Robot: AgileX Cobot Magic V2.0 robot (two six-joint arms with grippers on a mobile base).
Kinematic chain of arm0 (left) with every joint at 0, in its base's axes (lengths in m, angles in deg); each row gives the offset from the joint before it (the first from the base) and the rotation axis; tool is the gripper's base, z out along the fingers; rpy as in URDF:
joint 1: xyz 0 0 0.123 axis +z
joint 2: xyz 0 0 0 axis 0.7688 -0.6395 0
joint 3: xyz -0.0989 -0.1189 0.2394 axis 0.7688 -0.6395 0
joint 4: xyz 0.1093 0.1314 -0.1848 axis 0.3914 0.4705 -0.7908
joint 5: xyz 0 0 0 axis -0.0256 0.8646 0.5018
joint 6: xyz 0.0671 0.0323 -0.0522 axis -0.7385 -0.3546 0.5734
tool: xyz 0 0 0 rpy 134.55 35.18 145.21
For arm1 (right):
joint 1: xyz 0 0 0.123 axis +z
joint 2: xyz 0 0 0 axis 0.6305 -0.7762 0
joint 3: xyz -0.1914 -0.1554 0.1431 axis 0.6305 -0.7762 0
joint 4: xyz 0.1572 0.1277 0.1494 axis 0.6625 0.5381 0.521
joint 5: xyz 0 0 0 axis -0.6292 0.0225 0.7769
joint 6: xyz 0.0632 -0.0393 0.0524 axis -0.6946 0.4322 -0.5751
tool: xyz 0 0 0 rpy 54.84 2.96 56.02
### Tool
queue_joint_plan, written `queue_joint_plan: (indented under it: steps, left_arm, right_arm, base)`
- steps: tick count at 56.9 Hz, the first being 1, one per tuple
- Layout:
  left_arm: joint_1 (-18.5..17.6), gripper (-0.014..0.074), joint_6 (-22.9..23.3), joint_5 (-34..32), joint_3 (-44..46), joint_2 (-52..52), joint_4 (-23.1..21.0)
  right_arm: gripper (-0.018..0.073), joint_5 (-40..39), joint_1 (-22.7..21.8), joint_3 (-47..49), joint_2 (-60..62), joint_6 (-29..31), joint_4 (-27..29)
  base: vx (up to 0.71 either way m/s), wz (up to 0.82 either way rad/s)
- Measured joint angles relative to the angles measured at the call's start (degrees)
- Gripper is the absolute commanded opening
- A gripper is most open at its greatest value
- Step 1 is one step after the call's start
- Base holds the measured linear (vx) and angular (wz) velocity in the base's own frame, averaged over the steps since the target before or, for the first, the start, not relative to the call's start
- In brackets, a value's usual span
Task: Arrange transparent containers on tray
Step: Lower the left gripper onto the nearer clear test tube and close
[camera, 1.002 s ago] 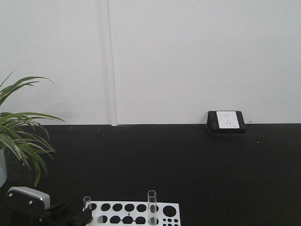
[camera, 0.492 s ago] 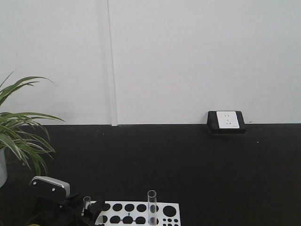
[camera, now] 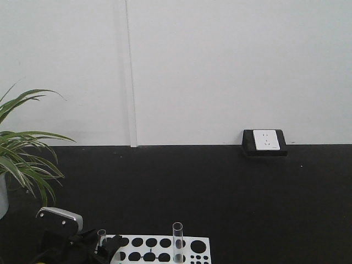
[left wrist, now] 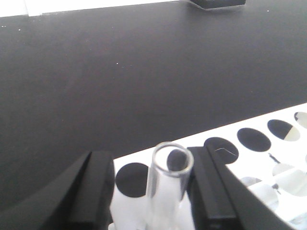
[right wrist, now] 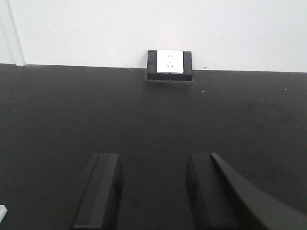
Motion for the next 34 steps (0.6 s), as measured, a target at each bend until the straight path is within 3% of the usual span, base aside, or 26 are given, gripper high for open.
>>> queue_joint_plan:
  steps: [20,34]
  left_arm:
    - [0.00,0.0174,0.00,0.04,0.00,0.00,2.90]
    - [0.00,0.0123,0.00,0.18,0.00,1.90,2.95]
  right_arm:
    - [0.0401,0.00,0.00,0.00,0.00,0.00,-0.50]
    - [0.0401,0.00,0.00,0.00,0.00,0.00,-0.87]
  base:
    - [0.00,0.00]
    - [0.00,0.00]
